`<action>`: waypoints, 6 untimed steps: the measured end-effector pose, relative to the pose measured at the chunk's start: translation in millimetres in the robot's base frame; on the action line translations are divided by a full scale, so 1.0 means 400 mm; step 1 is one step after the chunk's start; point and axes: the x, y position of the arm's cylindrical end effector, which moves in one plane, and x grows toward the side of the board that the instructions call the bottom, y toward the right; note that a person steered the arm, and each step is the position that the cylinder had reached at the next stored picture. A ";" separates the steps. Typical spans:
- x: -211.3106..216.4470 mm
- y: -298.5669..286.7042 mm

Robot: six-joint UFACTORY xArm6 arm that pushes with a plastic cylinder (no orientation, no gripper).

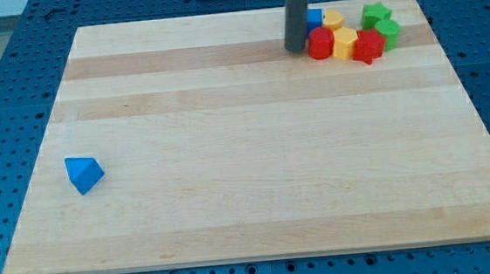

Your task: Move blue triangle slightly up

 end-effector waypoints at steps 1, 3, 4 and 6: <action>0.153 -0.054; 0.481 -0.151; 0.586 -0.337; 0.662 -0.611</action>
